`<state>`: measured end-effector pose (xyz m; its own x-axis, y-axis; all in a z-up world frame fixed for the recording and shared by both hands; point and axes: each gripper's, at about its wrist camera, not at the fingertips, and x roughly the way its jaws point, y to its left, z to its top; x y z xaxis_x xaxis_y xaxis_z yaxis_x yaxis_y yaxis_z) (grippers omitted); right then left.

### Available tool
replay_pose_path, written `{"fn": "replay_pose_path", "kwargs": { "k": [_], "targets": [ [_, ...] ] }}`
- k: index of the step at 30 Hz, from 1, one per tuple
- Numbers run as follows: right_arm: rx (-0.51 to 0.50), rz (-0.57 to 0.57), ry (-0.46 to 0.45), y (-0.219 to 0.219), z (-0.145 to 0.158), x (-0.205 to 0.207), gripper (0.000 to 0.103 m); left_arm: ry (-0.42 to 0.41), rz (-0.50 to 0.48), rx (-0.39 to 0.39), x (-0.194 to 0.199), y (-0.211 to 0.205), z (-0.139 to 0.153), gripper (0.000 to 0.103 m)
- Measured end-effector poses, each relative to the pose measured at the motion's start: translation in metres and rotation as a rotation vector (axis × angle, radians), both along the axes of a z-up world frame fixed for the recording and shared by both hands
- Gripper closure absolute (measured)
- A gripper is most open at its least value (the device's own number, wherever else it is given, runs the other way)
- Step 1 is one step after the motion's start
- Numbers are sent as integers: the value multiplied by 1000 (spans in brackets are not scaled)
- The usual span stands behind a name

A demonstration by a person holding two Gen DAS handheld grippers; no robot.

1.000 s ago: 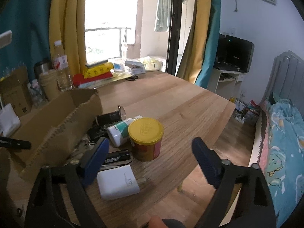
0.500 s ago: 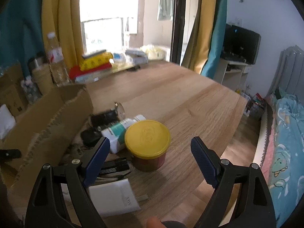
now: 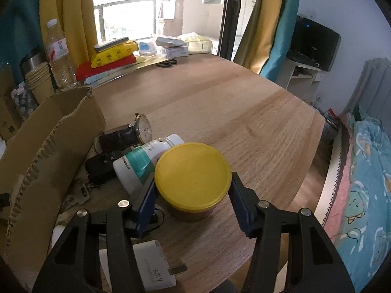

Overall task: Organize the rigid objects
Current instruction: 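Grasp the yellow-lidded red can with the right gripper while the left gripper holds the box wall, then lower the can into the box and open the right gripper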

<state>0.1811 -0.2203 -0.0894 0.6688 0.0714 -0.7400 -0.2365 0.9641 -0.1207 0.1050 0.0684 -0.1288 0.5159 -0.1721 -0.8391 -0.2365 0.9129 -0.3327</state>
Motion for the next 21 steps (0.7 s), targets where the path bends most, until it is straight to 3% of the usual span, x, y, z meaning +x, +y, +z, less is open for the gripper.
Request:
{"fn": "replay_pose_path", "kwargs": {
  "k": [6, 12, 21],
  "targets": [
    [8, 3, -31, 0, 8, -7, 44, -6, -2, 3, 0, -1, 0, 96],
    [29, 42, -71, 7, 41, -25, 44, -17, -10, 14, -1, -1, 0, 96],
    [66, 244, -127, 79, 95, -71, 44, -24, -23, 21, -1, -2, -2, 96]
  ]
}}
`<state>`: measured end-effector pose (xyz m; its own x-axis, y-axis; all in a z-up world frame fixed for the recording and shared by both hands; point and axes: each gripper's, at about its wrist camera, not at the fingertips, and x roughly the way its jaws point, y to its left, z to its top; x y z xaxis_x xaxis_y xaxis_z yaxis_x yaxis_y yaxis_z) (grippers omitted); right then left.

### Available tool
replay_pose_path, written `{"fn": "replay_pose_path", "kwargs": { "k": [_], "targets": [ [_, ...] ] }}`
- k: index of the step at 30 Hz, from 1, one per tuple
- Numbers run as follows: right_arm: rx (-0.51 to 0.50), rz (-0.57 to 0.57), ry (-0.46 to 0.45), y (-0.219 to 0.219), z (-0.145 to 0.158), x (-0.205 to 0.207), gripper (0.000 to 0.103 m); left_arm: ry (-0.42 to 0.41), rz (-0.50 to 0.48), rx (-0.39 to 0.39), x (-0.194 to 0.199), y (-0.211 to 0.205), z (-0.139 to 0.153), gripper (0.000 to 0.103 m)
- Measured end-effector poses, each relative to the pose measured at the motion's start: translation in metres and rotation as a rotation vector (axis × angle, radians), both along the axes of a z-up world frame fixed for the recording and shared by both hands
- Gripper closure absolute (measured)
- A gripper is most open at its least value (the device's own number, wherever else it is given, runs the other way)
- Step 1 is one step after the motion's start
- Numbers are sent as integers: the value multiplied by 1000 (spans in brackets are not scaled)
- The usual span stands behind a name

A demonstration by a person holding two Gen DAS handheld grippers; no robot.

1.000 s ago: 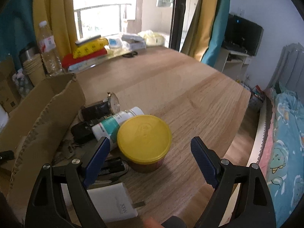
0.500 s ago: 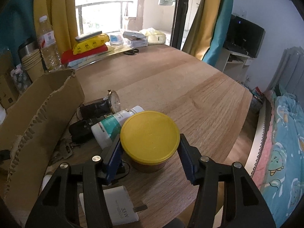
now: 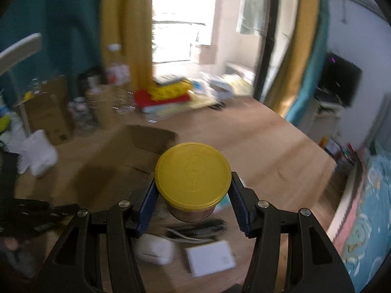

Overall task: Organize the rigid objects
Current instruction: 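Lower the can into the box and open the right gripper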

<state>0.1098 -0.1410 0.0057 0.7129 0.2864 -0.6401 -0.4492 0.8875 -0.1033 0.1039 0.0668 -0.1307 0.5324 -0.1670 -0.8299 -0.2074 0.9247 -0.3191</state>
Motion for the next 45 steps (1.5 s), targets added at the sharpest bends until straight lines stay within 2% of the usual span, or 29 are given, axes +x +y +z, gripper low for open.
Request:
{"fn": "replay_pose_path", "kwargs": {
  "k": [4, 7, 13, 20, 26, 33, 39, 45],
  "targets": [
    [6, 71, -11, 28, 9, -10, 44, -5, -4, 4, 0, 0, 0, 96],
    [-2, 100, -2, 42, 5, -7, 44, -4, -5, 5, 0, -1, -1, 97],
    [-21, 130, 68, 62, -19, 11, 44, -6, -6, 8, 0, -2, -1, 97],
    [-12, 156, 195, 78, -56, 38, 44, -4, -7, 25, 0, -4, 0, 97],
    [-45, 173, 261, 90, -76, 45, 44, -2, -10, 25, 0, -5, -1, 97],
    [-94, 170, 264, 94, -84, 44, 44, -5, -10, 26, 1, -6, 0, 96],
    [-133, 168, 232, 97, -88, 41, 44, -6, -9, 28, 0, -6, 0, 96],
    [-105, 161, 242, 94, -87, 43, 43, -6, -8, 28, 0, -6, -1, 96]
  ]
}}
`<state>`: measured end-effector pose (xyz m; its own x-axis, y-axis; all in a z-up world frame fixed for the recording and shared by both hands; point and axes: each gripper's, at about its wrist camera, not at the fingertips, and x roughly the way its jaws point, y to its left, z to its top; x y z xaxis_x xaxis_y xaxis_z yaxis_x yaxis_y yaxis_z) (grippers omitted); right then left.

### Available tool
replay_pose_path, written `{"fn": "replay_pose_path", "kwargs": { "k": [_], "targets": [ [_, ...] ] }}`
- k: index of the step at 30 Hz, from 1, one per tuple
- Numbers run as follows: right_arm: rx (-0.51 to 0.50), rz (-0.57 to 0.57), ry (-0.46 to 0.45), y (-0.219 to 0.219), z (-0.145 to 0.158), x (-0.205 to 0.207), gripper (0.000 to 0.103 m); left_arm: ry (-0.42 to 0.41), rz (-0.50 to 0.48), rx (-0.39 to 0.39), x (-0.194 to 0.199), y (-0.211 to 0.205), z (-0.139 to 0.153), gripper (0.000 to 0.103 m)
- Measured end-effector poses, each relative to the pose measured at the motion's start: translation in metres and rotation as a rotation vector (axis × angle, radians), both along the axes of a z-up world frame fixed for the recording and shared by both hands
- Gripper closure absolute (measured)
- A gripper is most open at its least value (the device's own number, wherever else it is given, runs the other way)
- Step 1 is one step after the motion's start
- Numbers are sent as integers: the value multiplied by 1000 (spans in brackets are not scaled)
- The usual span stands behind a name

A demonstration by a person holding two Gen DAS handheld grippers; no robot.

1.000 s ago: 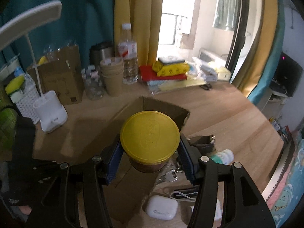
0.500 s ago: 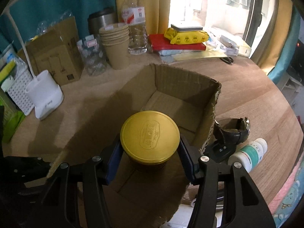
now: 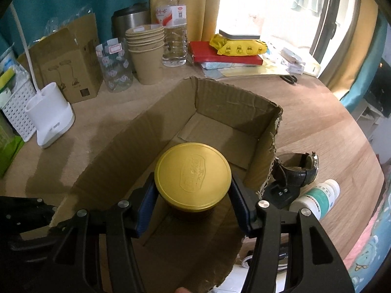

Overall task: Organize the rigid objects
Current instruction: 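Lower the can into the box and open the right gripper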

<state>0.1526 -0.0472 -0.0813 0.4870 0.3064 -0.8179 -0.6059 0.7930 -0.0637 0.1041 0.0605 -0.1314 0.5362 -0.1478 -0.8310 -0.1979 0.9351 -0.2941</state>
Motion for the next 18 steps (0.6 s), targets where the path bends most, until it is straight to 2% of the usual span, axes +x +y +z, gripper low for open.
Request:
{"fn": "replay_pose_path", "kwargs": {
  "k": [7, 8, 10, 18],
  "targets": [
    [38, -10, -24, -3, 9, -6, 42, 3, 6, -7, -1, 1, 0, 96],
    [45, -13, -30, -5, 12, -7, 40, 2, 5, -5, -1, 0, 1, 96],
    [64, -28, -45, -10, 18, -8, 31, 3, 5, -4, -1, 1, 0, 96],
    [126, -79, -117, -39, 55, -18, 30, 3, 6, -3, 0, 0, 1, 96]
  ]
}}
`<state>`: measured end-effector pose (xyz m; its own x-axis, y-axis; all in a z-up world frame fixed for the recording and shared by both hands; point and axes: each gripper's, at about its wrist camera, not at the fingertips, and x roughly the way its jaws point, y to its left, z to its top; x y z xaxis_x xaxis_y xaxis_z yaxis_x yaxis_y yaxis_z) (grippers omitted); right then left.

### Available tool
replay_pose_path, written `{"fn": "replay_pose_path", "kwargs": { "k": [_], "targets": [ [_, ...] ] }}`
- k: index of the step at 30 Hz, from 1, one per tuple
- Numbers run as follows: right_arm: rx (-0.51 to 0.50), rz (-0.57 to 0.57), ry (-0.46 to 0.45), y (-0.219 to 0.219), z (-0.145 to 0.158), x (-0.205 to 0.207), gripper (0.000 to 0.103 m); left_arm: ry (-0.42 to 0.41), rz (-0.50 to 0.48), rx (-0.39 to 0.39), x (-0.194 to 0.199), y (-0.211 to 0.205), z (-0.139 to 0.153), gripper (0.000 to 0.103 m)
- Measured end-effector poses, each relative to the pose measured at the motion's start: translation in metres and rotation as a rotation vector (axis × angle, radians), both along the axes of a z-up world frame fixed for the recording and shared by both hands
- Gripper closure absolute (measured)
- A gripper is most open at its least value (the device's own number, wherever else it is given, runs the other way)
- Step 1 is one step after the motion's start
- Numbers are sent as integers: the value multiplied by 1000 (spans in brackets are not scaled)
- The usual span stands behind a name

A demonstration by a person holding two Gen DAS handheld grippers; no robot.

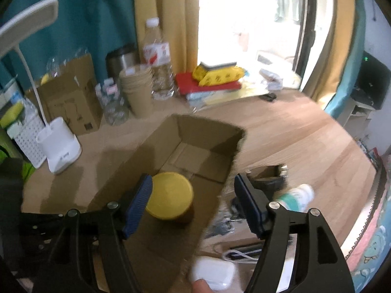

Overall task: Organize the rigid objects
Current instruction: 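Lower the can into the box and open the right gripper, then move the right gripper back toward the white charger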

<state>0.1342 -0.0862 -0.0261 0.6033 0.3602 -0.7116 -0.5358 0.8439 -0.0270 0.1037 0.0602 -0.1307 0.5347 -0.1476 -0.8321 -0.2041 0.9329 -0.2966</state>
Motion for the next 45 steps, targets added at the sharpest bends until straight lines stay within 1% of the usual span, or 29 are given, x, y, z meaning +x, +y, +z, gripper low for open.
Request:
{"fn": "replay_pose_path", "kwargs": {
  "k": [4, 7, 10, 13, 15, 18, 22, 28, 40, 45],
  "targets": [
    [25, -42, -45, -31, 24, -11, 30, 0, 2, -1, 0, 0, -1, 96],
    [35, -94, -70, -60, 36, -19, 30, -1, 3, 3, 0, 0, -1, 96],
    [32, -144, -86, -87, 42, -26, 30, -1, 4, 6, -1, 0, -2, 96],
    [31, -188, -88, -107, 42, -30, 30, 1, 7, 6, -1, 0, -2, 96],
    [33, -211, -82, -119, 38, -32, 30, 1, 7, 9, -1, 0, -2, 96],
    [39, -231, -52, -133, 27, -30, 22, 1, 6, 11, -1, -1, -1, 96],
    [35, -242, -1, -142, 4, -28, 22, 2, 9, 11, -1, -1, -1, 96],
    [3, -227, 40, -143, -24, -31, 22, 6, 16, 25, 0, -3, -1, 96],
    [-14, -182, 79, -140, -47, -31, 22, 9, 28, 32, -2, -6, -1, 96],
    [-38, -153, 81, -133, -55, -34, 22, 9, 28, 33, -2, -6, -1, 96]
  ]
}}
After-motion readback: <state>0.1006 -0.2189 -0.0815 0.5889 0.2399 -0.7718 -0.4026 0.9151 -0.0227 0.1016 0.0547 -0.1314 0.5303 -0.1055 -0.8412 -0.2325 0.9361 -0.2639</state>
